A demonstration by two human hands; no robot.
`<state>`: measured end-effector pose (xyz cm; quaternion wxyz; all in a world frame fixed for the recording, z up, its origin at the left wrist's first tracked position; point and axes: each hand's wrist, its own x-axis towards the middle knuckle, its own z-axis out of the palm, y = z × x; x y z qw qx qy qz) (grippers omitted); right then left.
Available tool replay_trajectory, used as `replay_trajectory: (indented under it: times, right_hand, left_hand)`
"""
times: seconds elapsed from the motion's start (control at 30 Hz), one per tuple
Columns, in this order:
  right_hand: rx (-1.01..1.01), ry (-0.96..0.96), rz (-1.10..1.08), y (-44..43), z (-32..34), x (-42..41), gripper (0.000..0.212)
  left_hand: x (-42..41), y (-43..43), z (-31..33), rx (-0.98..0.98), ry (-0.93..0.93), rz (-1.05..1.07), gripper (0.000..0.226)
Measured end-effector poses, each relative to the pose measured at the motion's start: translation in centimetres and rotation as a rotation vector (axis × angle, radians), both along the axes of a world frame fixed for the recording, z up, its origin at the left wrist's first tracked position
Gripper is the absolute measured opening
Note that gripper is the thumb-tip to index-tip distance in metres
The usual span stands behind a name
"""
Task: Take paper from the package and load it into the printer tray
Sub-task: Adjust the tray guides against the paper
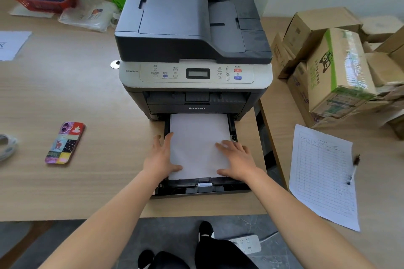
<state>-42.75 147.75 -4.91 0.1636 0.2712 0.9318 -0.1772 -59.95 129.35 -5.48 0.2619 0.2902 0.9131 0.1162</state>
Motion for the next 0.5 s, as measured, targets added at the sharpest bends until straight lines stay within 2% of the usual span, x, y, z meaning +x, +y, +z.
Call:
replay_trajectory:
  times: [0.07,0.13,0.23,0.3,0.33,0.4,0.5]
  right_hand:
    - [0.005,-0.044,0.053,-0.2,0.2,-0.2,0.088]
    - [-0.004,0.041,0.008,-0.3,0.5,-0.9,0.077]
    - [-0.056,0.308,-0.332,0.6,1.3,-0.9,0.051]
    - [-0.200,0.360,-0.609,1.4,1.9,-0.2,0.036]
    - [-0.301,0.323,-0.705,1.5,2.1,0.0,0.035]
    - [-0.446,0.188,-0.769,1.3,2.4,0.1,0.039]
    - [-0.478,0.124,-0.762,0.9,2.9,-0.1,0.043]
  left_hand:
    - [0.6,0.1,0.3,-0.012,0.054,-0.004,0.113]
    - [1.0,0.0,0.6,0.041,0.079,0.019,0.101]
    - [0.0,-1.1,1.7,0.277,0.041,0.234,0.061]
    - [-0.8,-2.3,2.3,0.372,-0.023,0.424,0.030]
    - [-1.0,-2.6,2.3,0.380,-0.068,0.497,0.020]
    - [-0.4,-2.9,2.3,0.285,-0.127,0.514,0.016]
    - [1.4,-2.4,1.6,0.156,-0.150,0.432,0.023]
